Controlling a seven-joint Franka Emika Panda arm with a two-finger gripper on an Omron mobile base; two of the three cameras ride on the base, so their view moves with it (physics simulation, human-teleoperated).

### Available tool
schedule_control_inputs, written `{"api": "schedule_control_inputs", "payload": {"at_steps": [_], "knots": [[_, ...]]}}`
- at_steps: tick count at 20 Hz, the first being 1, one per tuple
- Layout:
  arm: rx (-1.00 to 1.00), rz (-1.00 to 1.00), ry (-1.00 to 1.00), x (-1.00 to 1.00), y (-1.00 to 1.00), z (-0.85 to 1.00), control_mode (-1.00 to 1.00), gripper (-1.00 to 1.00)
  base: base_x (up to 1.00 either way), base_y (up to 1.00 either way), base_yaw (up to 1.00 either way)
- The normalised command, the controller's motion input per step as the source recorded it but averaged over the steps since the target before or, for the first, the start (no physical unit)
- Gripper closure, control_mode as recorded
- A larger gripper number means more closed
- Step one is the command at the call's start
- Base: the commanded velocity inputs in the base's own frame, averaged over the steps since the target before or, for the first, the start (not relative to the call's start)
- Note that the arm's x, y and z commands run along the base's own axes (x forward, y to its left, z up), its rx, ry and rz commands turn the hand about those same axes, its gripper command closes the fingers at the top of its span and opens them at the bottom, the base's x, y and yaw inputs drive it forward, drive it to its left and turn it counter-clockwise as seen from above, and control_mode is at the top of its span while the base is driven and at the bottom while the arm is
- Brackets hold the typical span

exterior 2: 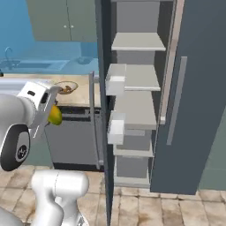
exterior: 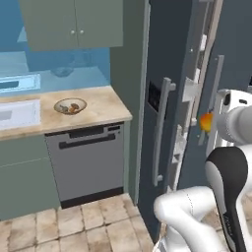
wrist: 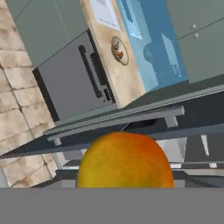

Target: Take the garlic, mango, and mushroom from the freezer and place them in the bowl on the counter.

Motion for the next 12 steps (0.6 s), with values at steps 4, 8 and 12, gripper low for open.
{"api": "schedule_control_inputs", "payload": {"at_steps": [4,8,12], "knots": [[0.0,0.0,0.0,0.0,0.0,0.0,1.0,1.0,0.02,1.0,-0.13],[0.0,0.0,0.0,0.0,0.0,0.0,1.0,1.0,0.35,1.0,-0.14],[0.0,0.0,0.0,0.0,0.0,0.0,1.0,1.0,0.92,0.92,0.0]]}}
